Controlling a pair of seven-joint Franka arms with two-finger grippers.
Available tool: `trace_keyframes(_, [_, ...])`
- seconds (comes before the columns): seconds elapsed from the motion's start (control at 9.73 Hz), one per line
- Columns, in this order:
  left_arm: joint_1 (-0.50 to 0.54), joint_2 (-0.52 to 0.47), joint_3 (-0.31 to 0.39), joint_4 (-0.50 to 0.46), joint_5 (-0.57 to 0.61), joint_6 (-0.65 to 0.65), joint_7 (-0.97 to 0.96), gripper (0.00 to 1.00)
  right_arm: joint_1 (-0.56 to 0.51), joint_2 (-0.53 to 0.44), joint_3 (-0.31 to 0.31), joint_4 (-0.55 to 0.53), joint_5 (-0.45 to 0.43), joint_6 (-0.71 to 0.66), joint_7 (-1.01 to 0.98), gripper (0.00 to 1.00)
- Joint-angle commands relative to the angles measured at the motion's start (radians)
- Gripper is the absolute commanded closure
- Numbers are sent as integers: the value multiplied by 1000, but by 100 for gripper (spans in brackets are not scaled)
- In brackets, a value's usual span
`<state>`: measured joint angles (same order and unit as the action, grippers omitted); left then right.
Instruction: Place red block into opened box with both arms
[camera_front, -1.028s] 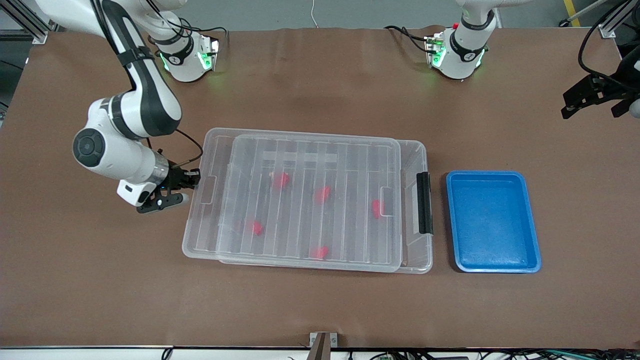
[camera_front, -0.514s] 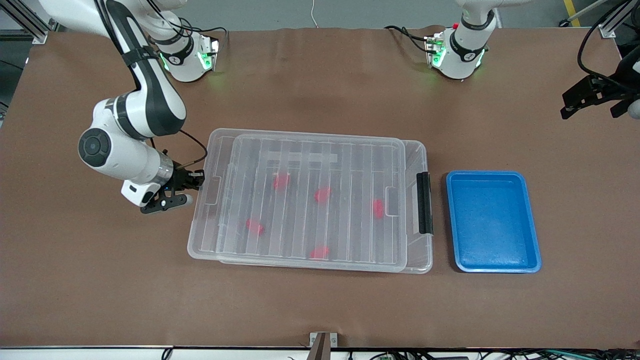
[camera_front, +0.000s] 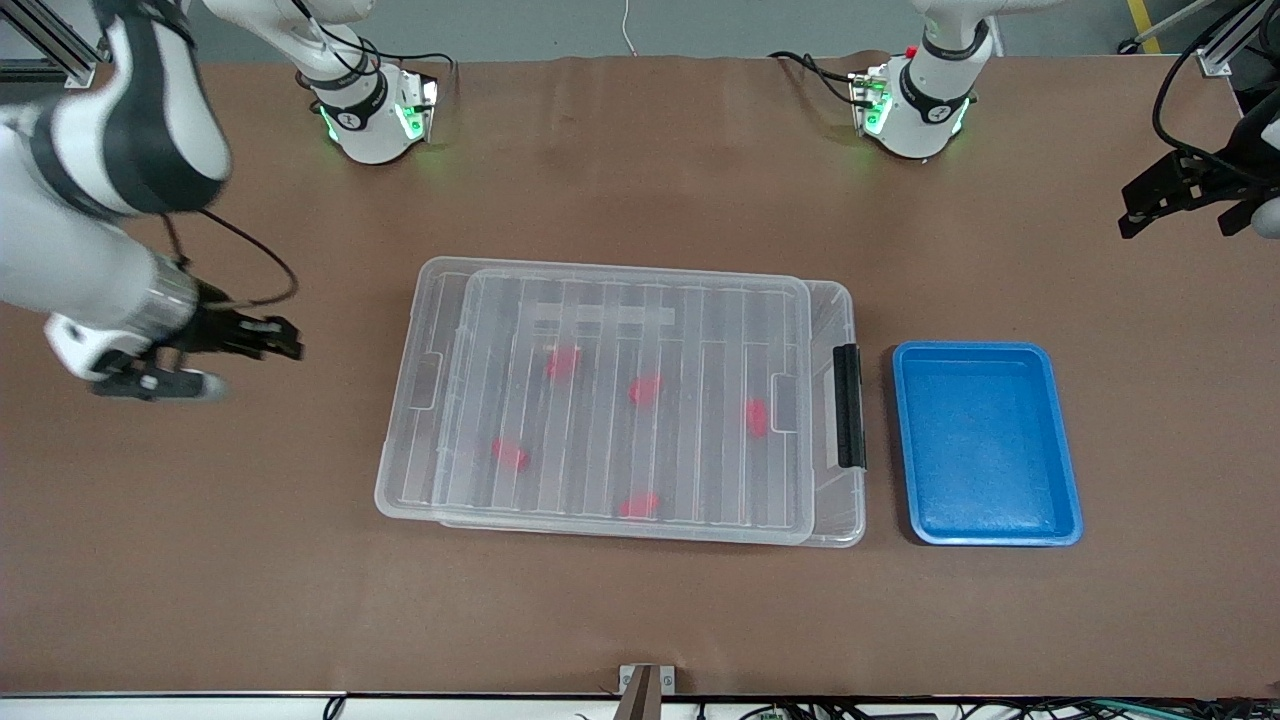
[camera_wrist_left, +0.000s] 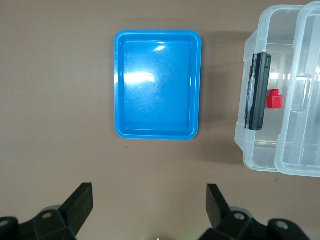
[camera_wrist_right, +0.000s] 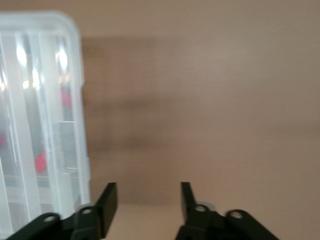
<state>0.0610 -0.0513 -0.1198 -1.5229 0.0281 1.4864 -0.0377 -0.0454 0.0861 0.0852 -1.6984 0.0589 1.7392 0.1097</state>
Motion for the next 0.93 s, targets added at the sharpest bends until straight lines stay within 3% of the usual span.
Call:
trace_keyframes(0.0, [-3, -4, 6, -33, -16, -6, 10, 0, -40, -22, -14, 156, -28, -149, 18, 0])
trace_keyframes(0.21, [-3, -5, 5, -33, -17, -20, 12, 0, -36, -44, -85, 227, -66, -248, 41, 0])
trace_keyframes(0.41, [-9, -1, 3, -33, -27, -20, 10, 0, -13, -85, -168, 241, -65, -276, -81, 0])
trace_keyframes(0.82, [-7, 4, 3, -23, -24, -20, 10, 0, 30, -85, -203, 227, -65, -276, -128, 0])
